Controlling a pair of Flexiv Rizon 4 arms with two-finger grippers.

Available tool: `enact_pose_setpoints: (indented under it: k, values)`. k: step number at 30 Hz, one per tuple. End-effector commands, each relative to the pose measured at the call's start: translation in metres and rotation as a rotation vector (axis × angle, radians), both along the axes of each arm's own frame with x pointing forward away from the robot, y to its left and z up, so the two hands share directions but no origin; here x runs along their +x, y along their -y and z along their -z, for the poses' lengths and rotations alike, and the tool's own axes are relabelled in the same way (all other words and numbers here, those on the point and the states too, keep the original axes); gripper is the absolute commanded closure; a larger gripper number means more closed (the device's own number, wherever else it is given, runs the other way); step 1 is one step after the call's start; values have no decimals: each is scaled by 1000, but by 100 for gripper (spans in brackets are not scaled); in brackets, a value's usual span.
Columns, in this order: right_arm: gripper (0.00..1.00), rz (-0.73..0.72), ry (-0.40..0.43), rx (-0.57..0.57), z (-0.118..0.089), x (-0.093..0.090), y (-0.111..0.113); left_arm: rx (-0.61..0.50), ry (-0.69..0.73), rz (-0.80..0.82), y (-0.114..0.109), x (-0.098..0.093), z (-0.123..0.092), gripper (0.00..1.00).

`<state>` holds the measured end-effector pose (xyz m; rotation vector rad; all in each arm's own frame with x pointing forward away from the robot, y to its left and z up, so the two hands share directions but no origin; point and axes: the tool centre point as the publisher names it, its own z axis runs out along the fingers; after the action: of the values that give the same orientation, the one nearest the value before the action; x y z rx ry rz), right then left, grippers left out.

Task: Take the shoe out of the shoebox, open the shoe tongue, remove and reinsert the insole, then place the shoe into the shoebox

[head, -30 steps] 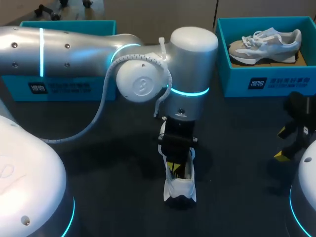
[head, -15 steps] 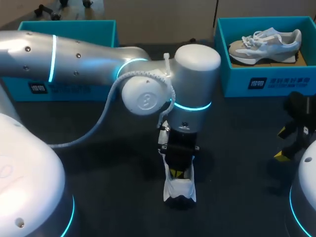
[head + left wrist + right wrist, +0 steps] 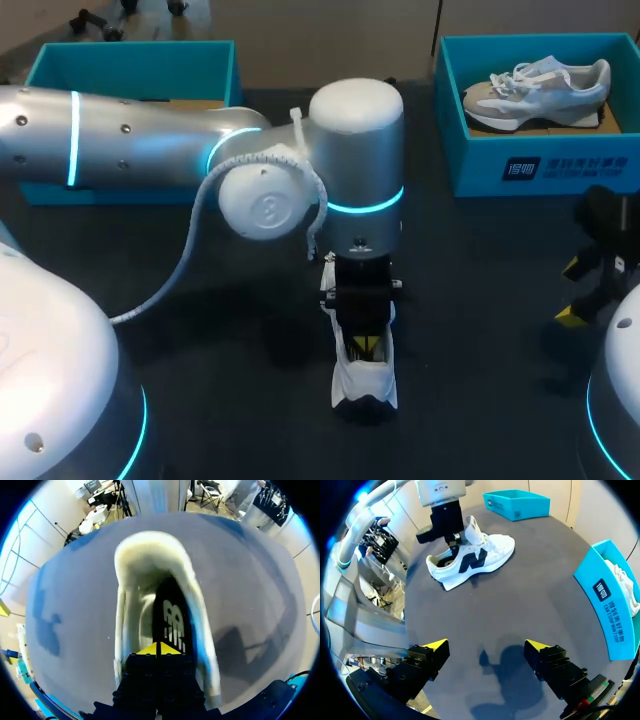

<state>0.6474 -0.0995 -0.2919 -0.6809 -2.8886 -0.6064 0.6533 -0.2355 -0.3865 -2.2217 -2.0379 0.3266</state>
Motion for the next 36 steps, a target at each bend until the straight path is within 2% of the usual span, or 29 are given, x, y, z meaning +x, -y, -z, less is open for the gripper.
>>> enact_pose_setpoints:
  k: [1, 7, 10, 15, 19, 28, 36]
  values:
    - [0, 1, 1, -3, 0, -1, -1, 38, -20, 34, -6, -3, -16, 100]
    - [0, 1, 1, -3, 0, -1, -1, 116, -27, 113, -6, -28, 0, 100]
    - [0, 1, 1, -3, 0, -1, -1, 141, -12, 103, -5, -33, 14, 100]
    - [0, 1, 1, -3, 0, -1, -1, 155, 7, 61, -6, -33, 41, 100]
    - [0, 1, 1, -3, 0, -1, -1, 145, 9, 23, -9, -29, 49, 100]
    - [0, 1, 1, -3, 0, -1, -1, 19, 52, -76, -9, -15, 19, 100]
    - [0, 1, 1, -3, 0, -1, -1, 57, -7, -8, -10, -21, -4, 100]
